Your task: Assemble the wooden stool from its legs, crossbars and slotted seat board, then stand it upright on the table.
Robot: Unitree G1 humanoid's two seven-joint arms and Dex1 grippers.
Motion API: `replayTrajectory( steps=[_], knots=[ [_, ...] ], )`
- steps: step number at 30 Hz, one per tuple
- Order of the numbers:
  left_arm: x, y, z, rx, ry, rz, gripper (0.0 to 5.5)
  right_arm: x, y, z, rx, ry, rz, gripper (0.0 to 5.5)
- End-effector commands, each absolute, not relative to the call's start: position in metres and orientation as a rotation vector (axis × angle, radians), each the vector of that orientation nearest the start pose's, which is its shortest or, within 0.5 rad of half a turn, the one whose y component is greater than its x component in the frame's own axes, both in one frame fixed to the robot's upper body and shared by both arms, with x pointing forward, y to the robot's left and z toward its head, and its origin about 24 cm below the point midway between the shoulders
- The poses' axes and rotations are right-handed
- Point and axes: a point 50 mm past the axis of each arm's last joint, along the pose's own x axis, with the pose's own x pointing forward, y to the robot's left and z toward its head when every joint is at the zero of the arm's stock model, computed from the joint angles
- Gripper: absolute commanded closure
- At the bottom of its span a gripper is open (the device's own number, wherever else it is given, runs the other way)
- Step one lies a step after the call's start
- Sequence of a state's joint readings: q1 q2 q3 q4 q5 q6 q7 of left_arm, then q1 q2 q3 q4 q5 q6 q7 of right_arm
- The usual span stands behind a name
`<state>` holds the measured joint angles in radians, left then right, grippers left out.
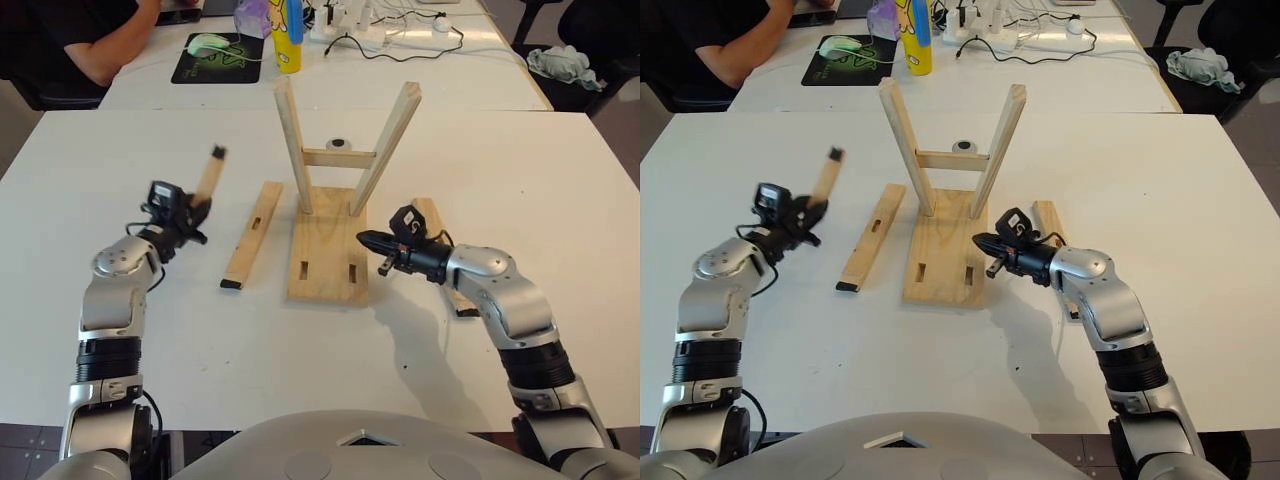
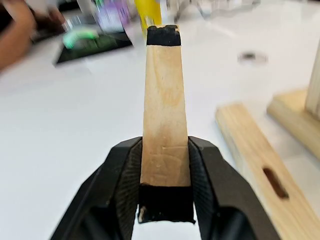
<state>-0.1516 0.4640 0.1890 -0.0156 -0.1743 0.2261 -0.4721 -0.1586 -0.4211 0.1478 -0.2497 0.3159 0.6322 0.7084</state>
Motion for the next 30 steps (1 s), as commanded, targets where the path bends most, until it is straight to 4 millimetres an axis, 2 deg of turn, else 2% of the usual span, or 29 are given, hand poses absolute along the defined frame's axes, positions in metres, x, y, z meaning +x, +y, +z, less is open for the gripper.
replayTrajectory(
  steps=[1,4,6,8,12,16,18,20,30],
  knots=[
    [0.247,0.245,0.117,0.430,-0.110,-0.406,4.18,0.245,-0.135,0.085,0.175,0.339,0.912,5.05],
    [0.234,0.250,0.125,0.520,-0.211,-0.396,4.18,0.239,-0.134,0.096,0.365,0.292,0.923,4.68],
    [0.221,0.242,0.124,0.677,-0.273,-0.443,4.18,0.238,-0.131,0.104,0.458,0.259,0.943,4.37],
    [0.210,0.232,0.119,0.745,-0.310,-0.474,4.18,0.238,-0.123,0.116,0.554,0.223,0.997,4.10],
    [0.202,0.202,0.110,0.695,-0.385,-0.498,4.18,0.239,-0.110,0.127,0.701,0.208,1.048,3.47],
    [0.206,0.176,0.104,0.631,-0.419,-0.503,4.18,0.242,-0.098,0.133,0.793,0.203,1.062,2.86],
    [0.207,0.165,0.103,0.598,-0.431,-0.499,4.18,0.242,-0.094,0.138,0.825,0.196,1.078,2.83],
    [0.207,0.159,0.102,0.563,-0.433,-0.487,4.18,0.243,-0.089,0.135,0.762,0.221,1.065,2.83],
    [0.206,0.144,0.090,0.479,-0.374,-0.546,4.18,0.256,-0.082,0.132,0.806,0.186,0.989,2.83]
  ],
)
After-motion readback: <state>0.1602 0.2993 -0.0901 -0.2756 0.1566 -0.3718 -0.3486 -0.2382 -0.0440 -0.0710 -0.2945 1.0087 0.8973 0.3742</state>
